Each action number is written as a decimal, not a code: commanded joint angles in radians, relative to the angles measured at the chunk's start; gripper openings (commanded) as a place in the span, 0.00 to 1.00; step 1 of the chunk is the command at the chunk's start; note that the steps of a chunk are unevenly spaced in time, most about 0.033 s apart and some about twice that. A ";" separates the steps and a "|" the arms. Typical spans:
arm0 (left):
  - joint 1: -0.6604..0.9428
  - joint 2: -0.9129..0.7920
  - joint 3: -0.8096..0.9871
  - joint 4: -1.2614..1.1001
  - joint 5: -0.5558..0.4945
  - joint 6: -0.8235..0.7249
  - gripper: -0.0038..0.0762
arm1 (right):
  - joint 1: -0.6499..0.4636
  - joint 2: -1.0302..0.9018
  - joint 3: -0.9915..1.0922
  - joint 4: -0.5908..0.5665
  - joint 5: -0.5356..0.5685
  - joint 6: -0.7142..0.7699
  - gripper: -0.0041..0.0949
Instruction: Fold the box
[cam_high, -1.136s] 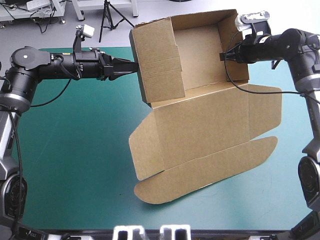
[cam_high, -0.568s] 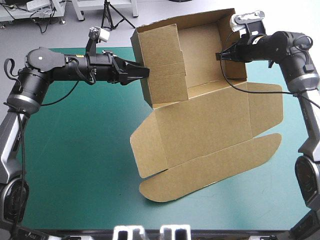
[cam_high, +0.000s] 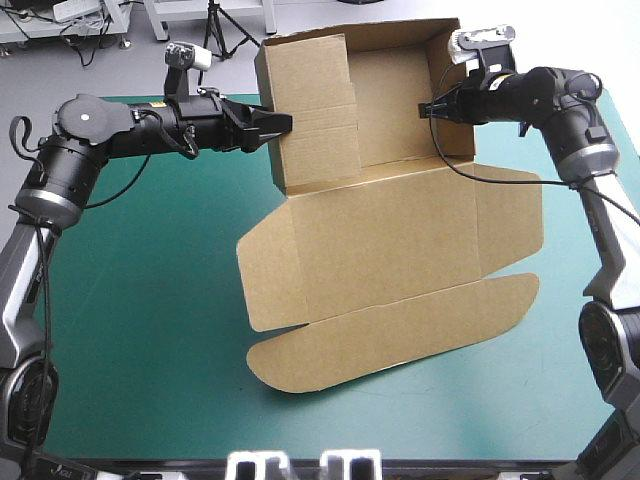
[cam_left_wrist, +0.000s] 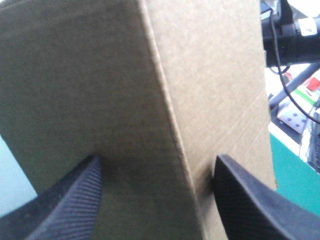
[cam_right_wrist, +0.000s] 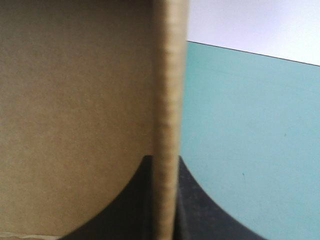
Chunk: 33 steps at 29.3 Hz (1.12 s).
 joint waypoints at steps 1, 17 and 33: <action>-0.012 -0.044 -0.025 0.100 -0.063 -0.101 0.63 | 0.051 -0.032 -0.031 0.057 -0.095 0.012 0.02; -0.090 -0.040 -0.025 0.731 -0.229 -0.626 0.60 | 0.128 -0.013 -0.031 0.110 -0.051 0.044 0.02; -0.279 0.129 -0.025 1.008 -0.195 -0.964 0.57 | 0.128 -0.013 -0.031 -0.078 0.133 0.082 0.02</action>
